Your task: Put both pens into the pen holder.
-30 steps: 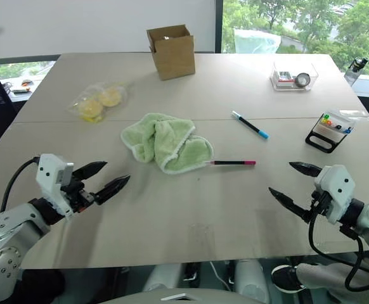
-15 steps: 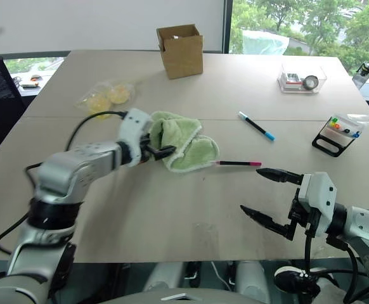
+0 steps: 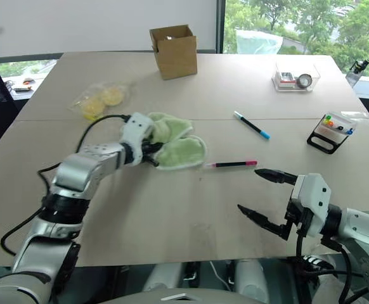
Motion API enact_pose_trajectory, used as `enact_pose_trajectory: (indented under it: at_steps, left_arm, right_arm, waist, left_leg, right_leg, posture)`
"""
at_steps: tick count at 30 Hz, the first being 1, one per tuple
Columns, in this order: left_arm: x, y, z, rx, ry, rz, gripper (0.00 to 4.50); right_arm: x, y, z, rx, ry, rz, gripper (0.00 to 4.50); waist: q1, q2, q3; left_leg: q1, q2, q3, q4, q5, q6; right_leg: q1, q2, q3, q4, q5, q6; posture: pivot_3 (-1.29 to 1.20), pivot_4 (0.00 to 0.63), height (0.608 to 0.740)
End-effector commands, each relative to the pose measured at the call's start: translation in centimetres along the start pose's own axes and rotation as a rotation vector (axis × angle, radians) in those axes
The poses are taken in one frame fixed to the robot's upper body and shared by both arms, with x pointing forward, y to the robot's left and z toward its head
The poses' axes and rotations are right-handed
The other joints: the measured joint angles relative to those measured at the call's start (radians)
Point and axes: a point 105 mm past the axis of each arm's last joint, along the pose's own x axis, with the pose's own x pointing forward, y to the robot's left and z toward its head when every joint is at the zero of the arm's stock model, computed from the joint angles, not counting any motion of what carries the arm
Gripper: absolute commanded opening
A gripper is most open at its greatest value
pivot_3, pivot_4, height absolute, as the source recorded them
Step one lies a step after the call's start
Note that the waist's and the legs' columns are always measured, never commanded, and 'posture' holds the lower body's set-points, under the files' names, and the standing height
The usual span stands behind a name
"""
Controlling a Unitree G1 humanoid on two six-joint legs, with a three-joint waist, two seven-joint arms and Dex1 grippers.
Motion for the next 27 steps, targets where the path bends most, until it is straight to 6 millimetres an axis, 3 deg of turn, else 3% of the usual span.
enact_pose_trajectory:
  at_steps: [1,8,10,11,12,16,19,20,23,27]
  left_arm:
    - [-4.4,3.2,0.5,0.02,-0.04,0.162,0.04]
    - [-9.5,6.2,-3.4,-0.006,0.002,0.376,0.04]
    - [-10.2,6.0,-5.0,-0.053,0.021,0.325,0.04]
    - [-10.7,5.9,-4.9,-0.095,-0.018,0.303,0.04]
    - [-11.2,5.8,-4.9,-0.132,-0.042,0.285,0.8]
    - [-12.8,5.3,-3.6,-0.146,-0.106,0.177,2.63]
    - [-14.7,4.0,-1.9,-0.1,-0.141,-0.005,4.11]
    - [-15.2,3.5,-1.5,-0.08,-0.144,-0.054,4.4]
    - [-15.7,0.4,0.2,-0.021,-0.165,-0.257,4.4]
    - [-13.8,-4.8,1.6,0.094,-0.217,-0.431,4.4]
  right_arm:
    - [0.1,-0.2,-0.2,-0.026,-0.003,0.024,4.5]
    - [1.6,-1.3,-2.0,-0.037,0.08,0.065,4.5]
    - [2.1,-1.8,-2.4,-0.024,0.115,0.083,4.5]
    - [2.3,-2.2,-2.6,0.007,0.13,0.086,4.5]
    - [2.4,-2.7,-2.7,0.023,0.135,0.081,4.5]
    - [3.0,-3.8,-2.3,-0.001,0.14,0.081,4.5]
    - [4.0,-5.3,-2.4,-0.067,0.175,0.036,4.5]
    - [4.3,-5.7,-2.5,-0.07,0.211,0.033,4.5]
    - [5.6,-7.1,-2.3,-0.147,0.319,0.051,4.5]
    - [8.9,-9.1,-1.5,-0.127,0.398,0.086,4.5]
  waist:
    - [0.003,0.0,0.0]
    - [0.008,0.0,0.001]
    - [0.008,0.0,0.001]
    - [0.007,0.0,0.001]
    - [0.007,0.0,0.001]
    - [0.01,0.0,0.001]
    - [0.004,0.0,0.001]
    - [0.001,0.001,0.002]
    - [0.001,0.004,0.003]
    - [0.002,0.004,0.004]
  left_leg:
    - [0.0,0.0,-0.001,0.0,0.0,0.0]
    - [0.001,0.0,-0.001,0.001,-0.001,-0.001]
    - [0.001,0.0,-0.001,0.001,-0.001,-0.001]
    - [0.001,0.0,-0.001,0.001,-0.001,-0.001]
    - [0.001,0.0,-0.001,0.001,-0.001,-0.001]
    - [0.0,0.0,-0.001,0.001,-0.001,-0.001]
    - [0.0,0.0,-0.001,0.001,-0.001,-0.002]
    - [0.0,0.0,-0.001,0.001,-0.002,-0.002]
    - [0.0,0.0,-0.001,0.001,-0.002,-0.002]
    - [0.001,0.0,-0.001,0.001,-0.002,-0.002]
  right_leg:
    - [0.0,-0.001,0.0,0.0,0.0,0.0]
    - [0.0,-0.001,-0.001,0.0,-0.004,0.001]
    - [0.0,-0.002,-0.001,0.0,-0.004,0.001]
    - [0.0,-0.002,-0.001,0.0,-0.004,0.001]
    - [-0.001,-0.002,-0.001,0.0,-0.004,0.001]
    - [-0.001,-0.003,-0.003,0.0,-0.002,-0.003]
    - [-0.002,-0.003,-0.004,0.0,-0.002,-0.003]
    - [-0.002,-0.003,-0.004,0.0,-0.002,-0.003]
    - [-0.002,-0.004,-0.004,-0.001,-0.002,-0.003]
    - [-0.002,-0.004,-0.006,0.0,-0.002,-0.003]
  posture:
    - [0.0,0.15,0.74]
    - [0.0,0.15,0.74]
    - [0.0,0.15,0.74]
    - [0.0,0.15,0.74]
    - [0.0,0.15,0.74]
    - [0.0,0.15,0.74]
    - [0.0,0.15,0.74]
    - [0.0,0.15,0.74]
    - [0.0,0.15,0.74]
    - [0.0,0.15,0.74]
